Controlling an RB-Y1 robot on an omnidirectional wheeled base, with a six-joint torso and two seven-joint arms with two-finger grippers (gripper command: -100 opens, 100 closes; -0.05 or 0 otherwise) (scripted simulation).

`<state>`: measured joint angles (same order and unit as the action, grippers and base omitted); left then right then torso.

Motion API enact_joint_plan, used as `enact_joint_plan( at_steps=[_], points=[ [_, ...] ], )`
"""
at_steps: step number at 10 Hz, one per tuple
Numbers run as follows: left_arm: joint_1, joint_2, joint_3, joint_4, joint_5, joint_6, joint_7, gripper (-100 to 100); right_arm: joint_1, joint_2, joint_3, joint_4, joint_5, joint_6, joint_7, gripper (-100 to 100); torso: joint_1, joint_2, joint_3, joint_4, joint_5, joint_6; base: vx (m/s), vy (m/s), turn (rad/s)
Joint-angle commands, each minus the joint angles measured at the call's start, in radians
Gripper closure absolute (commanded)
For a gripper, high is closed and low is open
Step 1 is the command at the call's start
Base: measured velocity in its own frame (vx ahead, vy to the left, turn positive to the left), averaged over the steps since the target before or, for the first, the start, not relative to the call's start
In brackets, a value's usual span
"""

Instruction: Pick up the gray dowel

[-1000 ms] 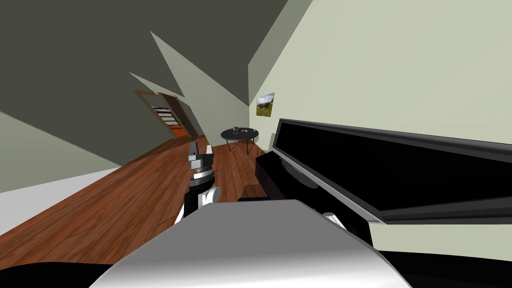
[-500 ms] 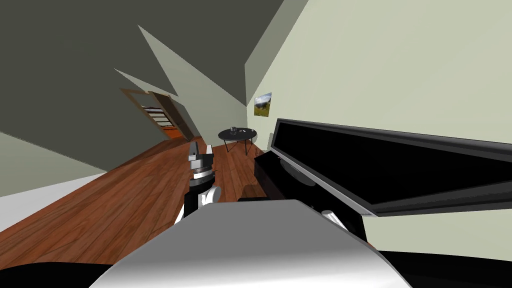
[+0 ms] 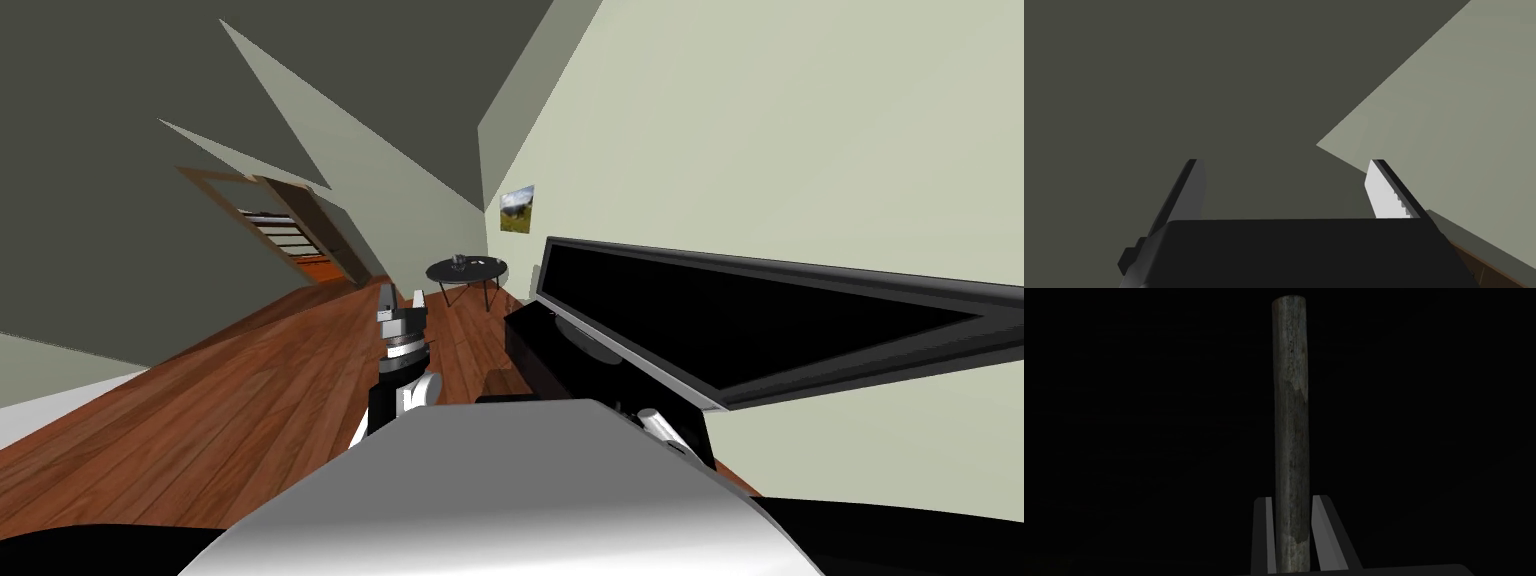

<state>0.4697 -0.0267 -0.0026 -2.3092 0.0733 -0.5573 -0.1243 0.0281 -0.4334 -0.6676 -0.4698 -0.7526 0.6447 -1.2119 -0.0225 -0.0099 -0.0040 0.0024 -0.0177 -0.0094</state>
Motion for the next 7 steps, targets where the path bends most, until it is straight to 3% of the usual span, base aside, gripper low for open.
enact_joint_plan(
  at_steps=[1, 7],
  points=[
    [0.000, 0.000, 0.000, 0.000, 0.000, 0.000, 0.000, 0, 0.011, 0.010, 0.002, -0.041, 0.023, 0.019, -0.022, 100, 0.000, 0.000, 0.000, 0.000, 0.000, 0.000, 0.011, 0.011, -0.058],
    [0.000, 0.000, 0.000, 0.000, 0.000, 0.000, 0.000, 0, -0.014, 0.019, -0.008, -0.111, 0.117, 0.084, -0.050, 100, -0.001, 0.001, 0.000, 0.000, 0.000, 0.000, 0.011, 0.014, -0.107]
  ],
)
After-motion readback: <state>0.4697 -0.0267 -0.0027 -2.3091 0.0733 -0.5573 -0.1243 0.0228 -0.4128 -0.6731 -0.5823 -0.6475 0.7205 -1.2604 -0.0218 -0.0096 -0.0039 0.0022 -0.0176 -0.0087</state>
